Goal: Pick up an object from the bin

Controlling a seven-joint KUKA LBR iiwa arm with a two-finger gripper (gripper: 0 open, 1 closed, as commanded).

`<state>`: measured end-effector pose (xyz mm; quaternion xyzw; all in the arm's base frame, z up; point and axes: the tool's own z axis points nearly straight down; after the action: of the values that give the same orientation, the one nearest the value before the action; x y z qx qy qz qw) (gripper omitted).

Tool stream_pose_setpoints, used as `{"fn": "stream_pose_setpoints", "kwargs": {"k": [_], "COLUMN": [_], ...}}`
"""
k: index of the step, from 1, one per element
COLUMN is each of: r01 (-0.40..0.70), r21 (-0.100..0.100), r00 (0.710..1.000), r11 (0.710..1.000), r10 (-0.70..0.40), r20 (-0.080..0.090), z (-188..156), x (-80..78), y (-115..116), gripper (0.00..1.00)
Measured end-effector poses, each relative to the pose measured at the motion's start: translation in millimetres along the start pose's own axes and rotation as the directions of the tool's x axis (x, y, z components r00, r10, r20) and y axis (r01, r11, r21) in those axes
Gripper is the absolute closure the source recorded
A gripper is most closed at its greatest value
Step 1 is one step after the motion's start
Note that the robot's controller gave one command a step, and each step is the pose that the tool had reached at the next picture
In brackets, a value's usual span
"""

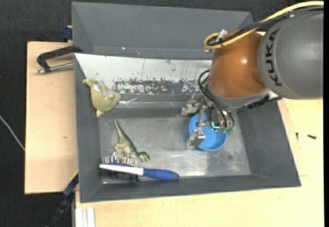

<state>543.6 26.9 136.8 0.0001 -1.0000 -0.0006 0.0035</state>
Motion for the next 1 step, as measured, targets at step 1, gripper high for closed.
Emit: {"fn": "stream_pose_setpoints", "kwargs": {"k": [1], "r01": [-0.001], "r21": [0.0], "r00": [1.0], "r11": [1.0], "r10": [0.001], "r20": [0.008], "z": [-4.1], "x": [-2.0], "y": [-0.1], "gripper": [1.0]}}
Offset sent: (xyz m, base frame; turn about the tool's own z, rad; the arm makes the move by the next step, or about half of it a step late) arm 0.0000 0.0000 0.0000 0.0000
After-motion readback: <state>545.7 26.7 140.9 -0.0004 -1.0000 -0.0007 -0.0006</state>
